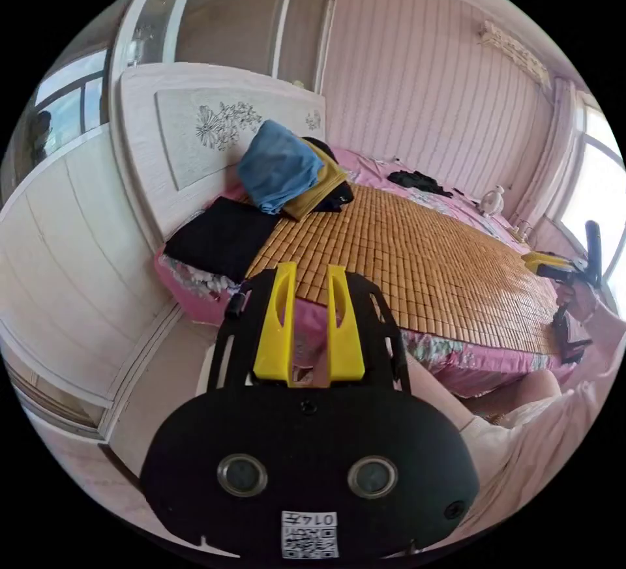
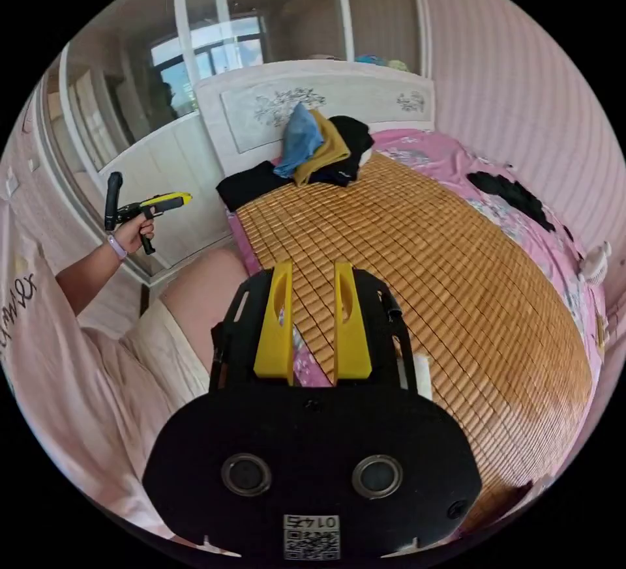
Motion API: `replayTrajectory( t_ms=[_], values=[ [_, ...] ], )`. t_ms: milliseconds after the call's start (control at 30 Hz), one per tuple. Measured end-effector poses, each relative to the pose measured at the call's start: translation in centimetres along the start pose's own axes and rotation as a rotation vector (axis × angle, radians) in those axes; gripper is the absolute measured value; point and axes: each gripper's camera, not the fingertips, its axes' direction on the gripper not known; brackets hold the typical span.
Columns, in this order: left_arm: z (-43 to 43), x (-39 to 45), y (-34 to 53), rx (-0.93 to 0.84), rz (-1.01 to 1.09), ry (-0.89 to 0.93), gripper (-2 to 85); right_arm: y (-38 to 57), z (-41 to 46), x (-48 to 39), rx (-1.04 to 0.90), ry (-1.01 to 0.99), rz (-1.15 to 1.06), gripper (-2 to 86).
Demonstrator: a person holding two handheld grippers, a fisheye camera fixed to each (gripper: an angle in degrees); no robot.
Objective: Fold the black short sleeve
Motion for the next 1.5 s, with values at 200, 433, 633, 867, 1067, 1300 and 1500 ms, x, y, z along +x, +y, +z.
replayTrajectory(
  t_ms=[200, 433, 633, 867, 1067, 1300, 1500],
  values=[
    [4.2, -10.3, 1.1, -0.033, -0.165, -0.061, 9.0, -14.8, 17.6, -5.7, -0.145, -0.143, -0.259, 10.7],
    [12.4, -17.7, -1.6, -0.042, -0.315, -0.109, 10.7, -27.1, 38.7, -12.3, -0.226, -0.141, -0.345, 11.6],
    [19.1, -20.7, -3.3, -0.179, -0.397, -0.097, 7.7, -30.7, 51.8, -15.3, -0.422, -0.093, -0.292, 11.4],
    [18.6, -18.7, -5.4, -0.187, -0.303, -0.033, -0.4, -31.3, 51.7, -13.3, -0.499, -0.154, -0.352, 1.0],
    [14.1, -7.7, -6.6, -0.191, 0.053, 0.075, -0.9, -25.5, 44.1, -9.1, -0.432, -0.157, -0.332, -0.4],
    [9.9, 2.2, -6.0, -0.151, 0.159, 0.293, -0.9, -16.7, 30.8, -2.4, -0.296, -0.1, -0.142, -0.5],
    [9.2, 14.3, -7.9, -0.127, 0.339, 0.512, -0.2, -9.3, 19.1, 4.2, -0.192, 0.123, -0.008, -0.4]
  ],
)
